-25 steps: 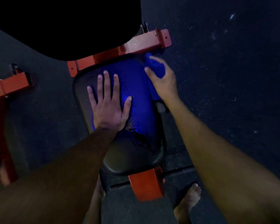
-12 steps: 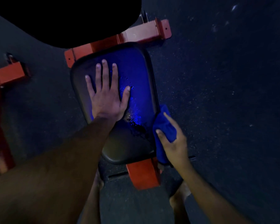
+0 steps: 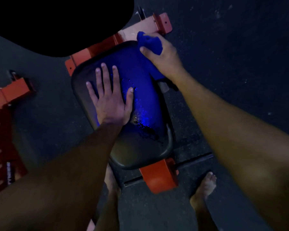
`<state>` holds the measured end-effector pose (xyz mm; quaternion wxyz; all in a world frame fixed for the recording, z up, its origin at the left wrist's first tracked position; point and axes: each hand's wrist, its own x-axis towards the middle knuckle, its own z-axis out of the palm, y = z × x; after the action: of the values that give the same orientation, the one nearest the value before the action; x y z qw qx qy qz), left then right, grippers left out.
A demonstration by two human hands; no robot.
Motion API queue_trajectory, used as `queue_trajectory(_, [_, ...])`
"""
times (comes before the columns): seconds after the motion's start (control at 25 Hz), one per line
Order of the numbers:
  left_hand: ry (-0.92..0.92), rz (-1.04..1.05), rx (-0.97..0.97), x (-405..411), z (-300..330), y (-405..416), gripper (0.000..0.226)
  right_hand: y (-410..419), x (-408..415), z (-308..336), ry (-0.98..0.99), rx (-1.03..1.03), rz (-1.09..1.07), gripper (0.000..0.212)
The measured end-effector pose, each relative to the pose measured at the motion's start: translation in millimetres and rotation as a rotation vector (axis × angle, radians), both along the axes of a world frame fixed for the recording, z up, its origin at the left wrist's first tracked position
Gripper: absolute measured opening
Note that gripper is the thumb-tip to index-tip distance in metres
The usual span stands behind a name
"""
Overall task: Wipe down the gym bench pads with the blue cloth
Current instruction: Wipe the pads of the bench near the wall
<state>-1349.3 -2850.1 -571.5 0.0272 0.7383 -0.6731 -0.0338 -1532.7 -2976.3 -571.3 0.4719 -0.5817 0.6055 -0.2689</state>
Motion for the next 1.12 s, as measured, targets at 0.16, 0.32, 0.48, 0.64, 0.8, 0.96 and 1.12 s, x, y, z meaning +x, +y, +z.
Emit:
queue_trajectory(0.16, [0.038, 0.003, 0.013, -0.7, 2.5, 0.4, 0.074, 81.7, -37.7, 15.4, -0.042, -0.053, -0.258, 0.047])
queue_trajectory(0.32, [0.056, -0.008, 0.027, 0.0, 3.7, 2.1, 0.075, 246.7, -37.0, 26.6, -0.054, 0.015, -0.801, 0.044])
queue_trajectory(0.48, [0.084, -0.035, 0.035, 0.9, 4.3, 6.6, 0.077, 333.1, 48.5, 26.9, -0.051, 0.097, -1.147, 0.049])
queue_trajectory(0.64, [0.102, -0.013, 0.036, 0.9, 7.9, 6.3, 0.078, 356.0, 185.5, 51.4, 0.011, 0.233, -1.123, 0.077])
queue_trajectory(0.8, [0.096, -0.014, 0.016, 2.4, 2.0, 6.7, 0.079, 364.8, 214.3, 49.6, -0.080, 0.300, -1.145, 0.085])
queue_trajectory(0.96, [0.096, -0.015, 0.004, 2.5, -2.9, 3.2, 0.079, 336.6, 158.0, 40.7, -0.006, 0.149, -1.220, 0.068])
queue_trajectory(1.12, [0.075, -0.018, -0.001, 1.4, -3.0, 7.4, 0.081, 299.9, 82.0, 19.5, 0.048, -0.001, -1.302, 0.054])
